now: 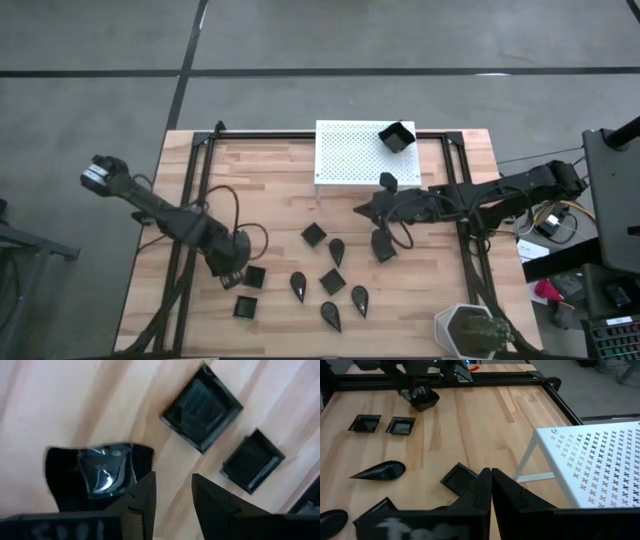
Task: Pick & Place Mini shaped plates
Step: Stack the distorted square plate on top of the distorted square plate on the shelf
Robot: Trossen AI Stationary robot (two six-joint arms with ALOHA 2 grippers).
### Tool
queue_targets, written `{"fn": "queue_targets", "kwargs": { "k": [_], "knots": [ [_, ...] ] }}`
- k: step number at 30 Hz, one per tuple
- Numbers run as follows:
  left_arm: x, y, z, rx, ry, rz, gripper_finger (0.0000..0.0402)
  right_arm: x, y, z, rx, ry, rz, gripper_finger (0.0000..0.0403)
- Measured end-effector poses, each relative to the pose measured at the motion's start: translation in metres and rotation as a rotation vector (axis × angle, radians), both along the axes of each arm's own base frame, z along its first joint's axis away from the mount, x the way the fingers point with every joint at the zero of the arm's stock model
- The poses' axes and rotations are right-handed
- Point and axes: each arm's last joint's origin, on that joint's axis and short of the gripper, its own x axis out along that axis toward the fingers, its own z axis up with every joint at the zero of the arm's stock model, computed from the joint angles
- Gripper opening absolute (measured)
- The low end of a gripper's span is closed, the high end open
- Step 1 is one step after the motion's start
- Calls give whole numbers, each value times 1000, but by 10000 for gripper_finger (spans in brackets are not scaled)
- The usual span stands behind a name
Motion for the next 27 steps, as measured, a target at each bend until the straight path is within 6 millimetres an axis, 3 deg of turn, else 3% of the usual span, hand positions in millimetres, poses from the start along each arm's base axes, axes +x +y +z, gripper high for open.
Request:
{"fn": "queue_targets", "kwargs": {
  "k": [20,27],
  "knots": [
    [-13,-2,-37,27,72,80,117,1,0,1,2,-15,0,8],
    [-13,-3,-39,18,71,83,117,1,0,1,2,-16,0,8]
  ]
}}
